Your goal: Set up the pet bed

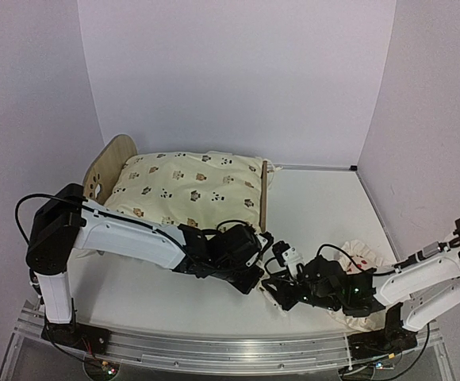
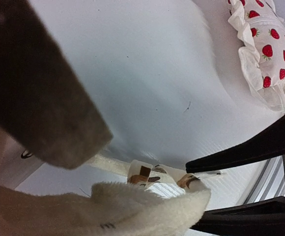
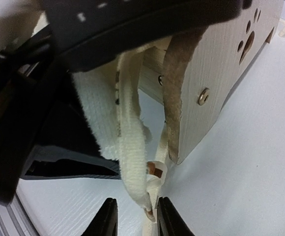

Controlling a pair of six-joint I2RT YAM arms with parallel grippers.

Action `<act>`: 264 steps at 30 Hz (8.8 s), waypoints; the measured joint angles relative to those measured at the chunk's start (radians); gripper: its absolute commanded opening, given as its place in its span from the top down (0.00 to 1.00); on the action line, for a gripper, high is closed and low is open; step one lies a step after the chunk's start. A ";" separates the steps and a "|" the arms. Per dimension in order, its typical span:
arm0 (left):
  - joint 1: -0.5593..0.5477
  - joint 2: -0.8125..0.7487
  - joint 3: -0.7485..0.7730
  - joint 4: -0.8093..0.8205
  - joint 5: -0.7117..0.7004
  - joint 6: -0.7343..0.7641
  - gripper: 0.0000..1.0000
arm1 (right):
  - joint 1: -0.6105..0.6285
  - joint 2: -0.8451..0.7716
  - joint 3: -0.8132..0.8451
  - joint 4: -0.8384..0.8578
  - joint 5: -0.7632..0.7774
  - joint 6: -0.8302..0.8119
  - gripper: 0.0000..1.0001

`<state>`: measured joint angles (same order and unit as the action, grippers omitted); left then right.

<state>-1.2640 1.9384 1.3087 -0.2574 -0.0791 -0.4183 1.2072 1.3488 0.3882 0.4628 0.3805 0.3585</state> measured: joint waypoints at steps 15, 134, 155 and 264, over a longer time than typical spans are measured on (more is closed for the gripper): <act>0.000 0.006 -0.009 0.055 0.000 0.022 1.00 | -0.005 -0.251 0.016 -0.355 0.305 -0.028 0.52; -0.096 -0.064 -0.200 0.163 -0.118 -0.147 0.24 | -0.198 0.204 -0.013 0.405 -0.375 0.217 1.00; -0.096 -0.066 -0.277 0.345 -0.124 -0.242 0.64 | -0.157 0.219 0.043 0.404 -0.249 0.257 1.00; 0.588 -0.363 -0.471 -0.138 -0.245 -0.054 0.69 | -0.995 1.231 1.732 -0.312 -1.402 0.274 0.80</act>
<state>-0.6761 1.5757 0.8379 -0.3952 -0.3238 -0.4725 0.2121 2.5796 2.1199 0.1508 -1.0214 0.6326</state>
